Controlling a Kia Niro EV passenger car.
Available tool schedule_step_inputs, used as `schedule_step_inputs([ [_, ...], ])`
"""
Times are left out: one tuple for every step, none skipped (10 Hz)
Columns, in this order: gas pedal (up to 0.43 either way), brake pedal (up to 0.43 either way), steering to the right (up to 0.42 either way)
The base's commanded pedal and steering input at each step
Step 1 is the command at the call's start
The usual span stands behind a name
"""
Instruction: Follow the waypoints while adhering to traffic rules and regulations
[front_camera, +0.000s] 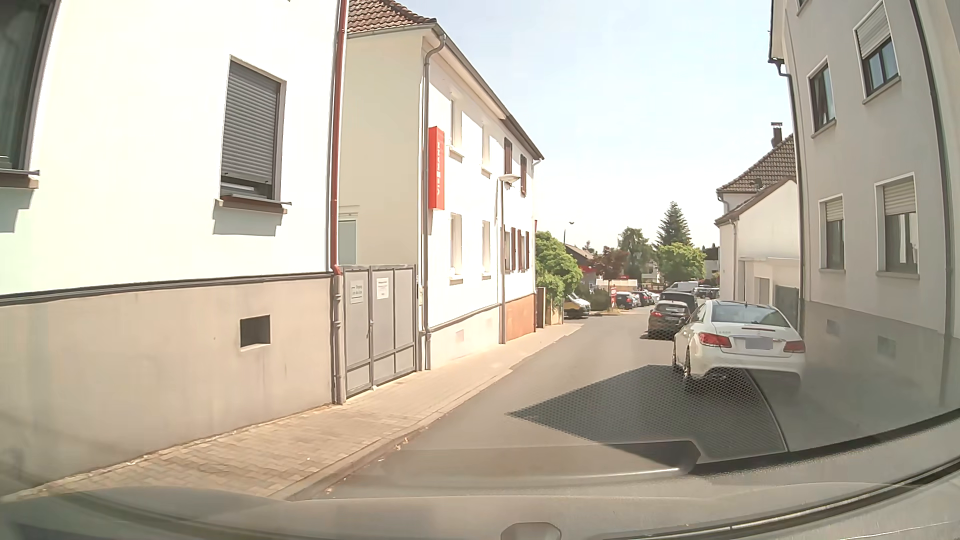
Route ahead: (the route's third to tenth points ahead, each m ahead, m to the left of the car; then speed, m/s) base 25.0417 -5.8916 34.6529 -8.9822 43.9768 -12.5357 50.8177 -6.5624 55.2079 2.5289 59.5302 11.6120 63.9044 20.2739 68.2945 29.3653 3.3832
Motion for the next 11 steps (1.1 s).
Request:
schedule_step_inputs([
  [0.000, 0.000, 0.131],
  [0.000, 0.043, 0.134],
  [0.000, 0.055, 0.134],
  [0.000, 0.079, 0.134],
  [0.000, 0.098, 0.132],
  [0.000, 0.116, 0.128],
  [0.000, 0.128, 0.116],
  [0.000, 0.134, 0.096],
  [0.000, 0.128, 0.075],
  [0.000, 0.140, 0.053],
  [0.000, 0.140, 0.043],
])
